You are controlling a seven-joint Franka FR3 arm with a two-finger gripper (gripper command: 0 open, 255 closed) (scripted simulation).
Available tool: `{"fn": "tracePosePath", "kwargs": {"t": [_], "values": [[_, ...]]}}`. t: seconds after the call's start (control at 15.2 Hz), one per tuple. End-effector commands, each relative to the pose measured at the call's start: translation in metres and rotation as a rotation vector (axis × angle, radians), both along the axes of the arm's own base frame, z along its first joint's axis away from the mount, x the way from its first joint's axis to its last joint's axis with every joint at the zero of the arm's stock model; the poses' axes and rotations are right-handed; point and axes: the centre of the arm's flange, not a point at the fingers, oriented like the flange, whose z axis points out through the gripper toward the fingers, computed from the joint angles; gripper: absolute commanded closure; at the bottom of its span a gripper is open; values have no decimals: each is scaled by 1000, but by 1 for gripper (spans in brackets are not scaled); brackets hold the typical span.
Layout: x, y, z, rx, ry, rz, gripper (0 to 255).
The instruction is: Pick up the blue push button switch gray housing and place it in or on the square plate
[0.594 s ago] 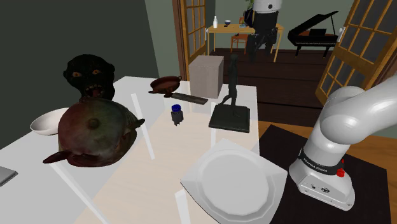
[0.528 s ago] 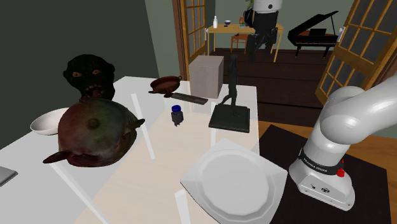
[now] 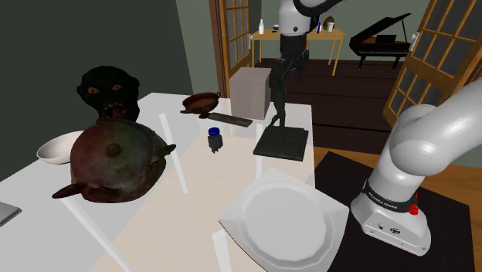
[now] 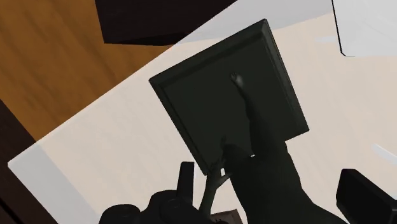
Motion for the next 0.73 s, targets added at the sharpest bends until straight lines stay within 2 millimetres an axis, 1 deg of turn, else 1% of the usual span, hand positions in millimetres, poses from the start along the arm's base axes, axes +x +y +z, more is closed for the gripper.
{"fn": "tracePosePath", "kwargs": {"t": [0.0, 0.66], "values": [[19, 17, -13, 4, 3, 6, 0], [105, 93, -77, 19, 13, 33, 0]]}}
